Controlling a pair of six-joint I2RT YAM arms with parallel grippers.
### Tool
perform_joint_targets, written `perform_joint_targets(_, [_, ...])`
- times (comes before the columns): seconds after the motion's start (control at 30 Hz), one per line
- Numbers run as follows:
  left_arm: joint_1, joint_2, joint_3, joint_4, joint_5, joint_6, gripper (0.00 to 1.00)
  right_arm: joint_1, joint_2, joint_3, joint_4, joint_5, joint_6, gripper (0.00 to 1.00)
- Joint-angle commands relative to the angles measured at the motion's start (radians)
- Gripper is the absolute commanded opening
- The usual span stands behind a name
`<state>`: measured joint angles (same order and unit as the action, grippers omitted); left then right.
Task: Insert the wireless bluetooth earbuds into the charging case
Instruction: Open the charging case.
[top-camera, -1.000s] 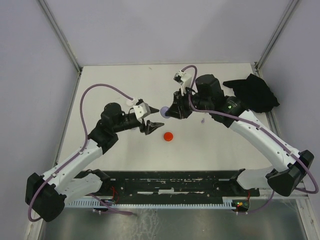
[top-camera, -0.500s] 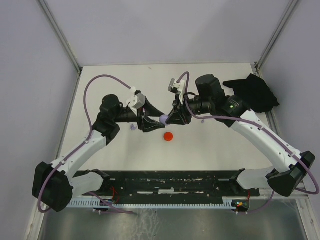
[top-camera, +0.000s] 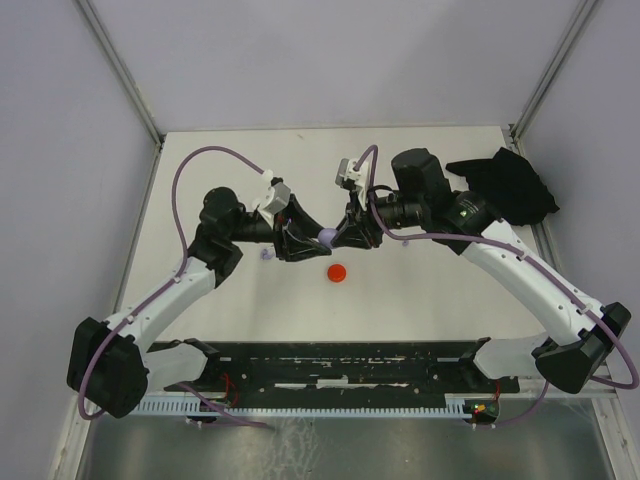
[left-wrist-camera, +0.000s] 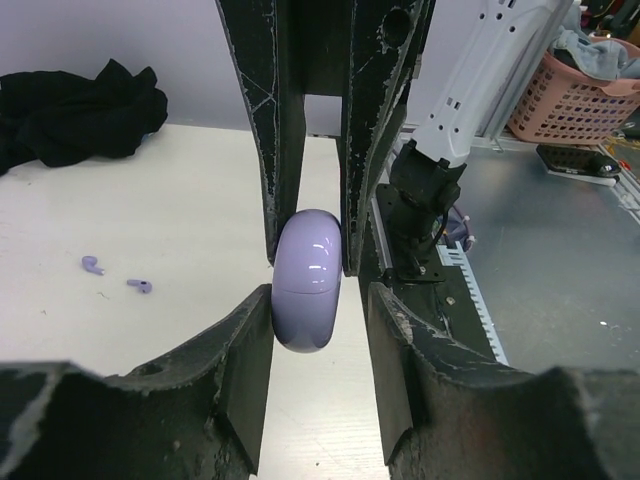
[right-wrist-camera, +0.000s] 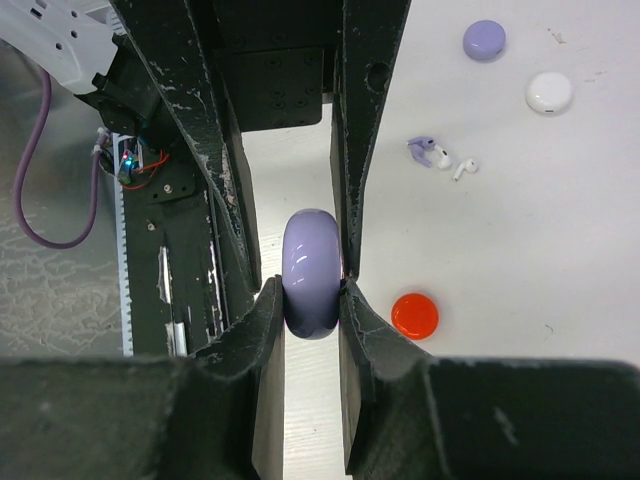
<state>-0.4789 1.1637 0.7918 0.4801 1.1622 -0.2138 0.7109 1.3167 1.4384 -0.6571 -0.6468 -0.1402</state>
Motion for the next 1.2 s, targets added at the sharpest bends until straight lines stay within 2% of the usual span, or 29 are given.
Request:
perform_joint_targets(0.0, [0.004, 0.006, 0.035, 0.051, 0.019, -0.062, 0.46, 0.0, -0.023, 0.031, 0.061, -0.003, -0.015, 0.02])
perform_joint_targets(0.2, [0.004, 0.015, 0.035, 0.032, 0.006, -0.058, 0.35, 0.0, -0.036, 0.017, 0.079, 0.009, -0.009, 0.02])
perform_joint_targets(0.33, [0.003, 0.015, 0.04, 0.015, -0.002, -0.051, 0.2, 0.0, -0.049, 0.002, 0.095, 0.01, -0.009, 0.03])
perform_joint_targets(0.4, [0.003, 0.01, 0.04, 0.006, -0.006, -0.042, 0.11, 0.001, -0.057, -0.006, 0.103, 0.023, -0.008, 0.11])
perform_joint_targets(0.47, [0.004, 0.006, 0.038, 0.0, -0.013, -0.037, 0.07, 0.0, -0.066, -0.012, 0.108, 0.038, -0.007, 0.19])
perform_joint_targets(0.53, [0.004, 0.0, 0.035, 0.0, -0.017, -0.033, 0.04, 0.0, -0.076, -0.021, 0.117, 0.057, -0.007, 0.31])
perform_joint_targets(0.6, [0.005, -0.01, 0.032, 0.0, -0.017, -0.025, 0.03, 0.0, -0.082, -0.029, 0.125, 0.077, -0.006, 0.38])
perform_joint_targets(0.73, [0.003, -0.034, 0.023, 0.0, -0.016, -0.011, 0.03, 0.0, -0.087, -0.038, 0.135, 0.119, -0.003, 0.45])
perform_joint_targets(1.17, [0.002, -0.1, -0.029, 0.0, -0.005, 0.07, 0.03, -0.002, -0.073, -0.024, 0.135, 0.239, 0.035, 0.49])
